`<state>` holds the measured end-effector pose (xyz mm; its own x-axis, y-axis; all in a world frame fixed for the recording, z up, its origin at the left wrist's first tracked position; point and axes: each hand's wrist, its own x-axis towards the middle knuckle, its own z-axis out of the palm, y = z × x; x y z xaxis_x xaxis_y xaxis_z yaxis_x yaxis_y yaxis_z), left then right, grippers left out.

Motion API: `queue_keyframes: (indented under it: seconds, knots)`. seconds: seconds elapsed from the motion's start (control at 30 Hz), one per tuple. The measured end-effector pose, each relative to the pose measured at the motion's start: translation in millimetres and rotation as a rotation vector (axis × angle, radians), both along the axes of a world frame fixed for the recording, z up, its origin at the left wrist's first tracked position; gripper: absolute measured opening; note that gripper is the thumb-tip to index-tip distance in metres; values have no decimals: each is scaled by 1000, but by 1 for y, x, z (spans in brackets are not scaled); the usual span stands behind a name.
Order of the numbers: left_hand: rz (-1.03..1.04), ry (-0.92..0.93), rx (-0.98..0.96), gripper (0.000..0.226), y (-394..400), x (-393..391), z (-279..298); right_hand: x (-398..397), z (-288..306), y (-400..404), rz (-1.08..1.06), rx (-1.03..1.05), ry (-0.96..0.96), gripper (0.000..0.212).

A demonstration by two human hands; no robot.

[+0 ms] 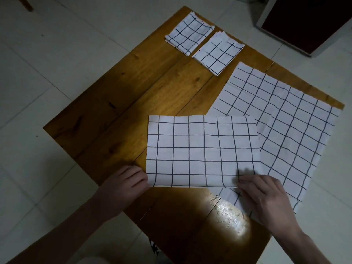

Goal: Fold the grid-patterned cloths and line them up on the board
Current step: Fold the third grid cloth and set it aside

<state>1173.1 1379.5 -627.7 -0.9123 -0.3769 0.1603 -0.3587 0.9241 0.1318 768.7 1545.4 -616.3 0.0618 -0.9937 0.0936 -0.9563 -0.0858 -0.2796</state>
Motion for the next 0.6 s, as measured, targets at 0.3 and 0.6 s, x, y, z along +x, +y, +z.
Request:
queue_keyframes:
  seconds: [0.3, 0.6]
  knots:
    - [125, -22, -18, 20, 22, 4, -4, 12, 2, 8, -43, -9, 3, 23]
    - [303, 28, 225, 56, 108, -58, -5, 87, 8, 18, -162, 27, -100, 41]
